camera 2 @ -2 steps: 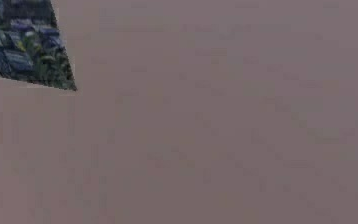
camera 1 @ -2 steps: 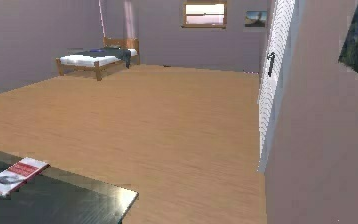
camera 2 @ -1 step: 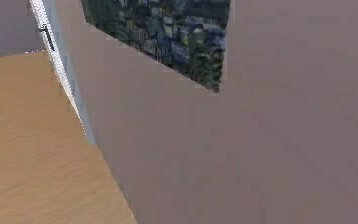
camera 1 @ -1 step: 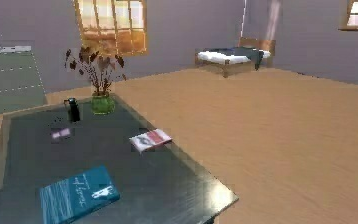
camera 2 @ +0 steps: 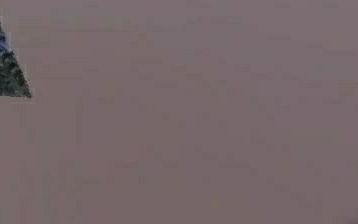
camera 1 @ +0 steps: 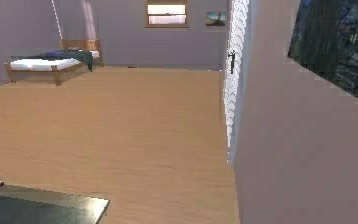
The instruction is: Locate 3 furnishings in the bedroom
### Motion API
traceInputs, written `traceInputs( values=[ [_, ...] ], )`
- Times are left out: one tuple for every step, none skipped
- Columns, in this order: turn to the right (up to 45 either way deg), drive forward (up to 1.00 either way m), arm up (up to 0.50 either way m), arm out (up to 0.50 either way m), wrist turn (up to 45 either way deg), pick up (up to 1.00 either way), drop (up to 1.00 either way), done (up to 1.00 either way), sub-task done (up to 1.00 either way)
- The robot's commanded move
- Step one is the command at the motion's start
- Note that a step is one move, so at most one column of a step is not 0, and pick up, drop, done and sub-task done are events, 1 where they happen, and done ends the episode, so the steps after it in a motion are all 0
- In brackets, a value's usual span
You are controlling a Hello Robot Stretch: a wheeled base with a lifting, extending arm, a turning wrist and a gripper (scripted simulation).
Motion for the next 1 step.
traceInputs(
  values=[
    [9.0, 0.0, 0.0, 0.0, 0.0, 0.0, 0.0, 0.0, 0.0]
  ],
)
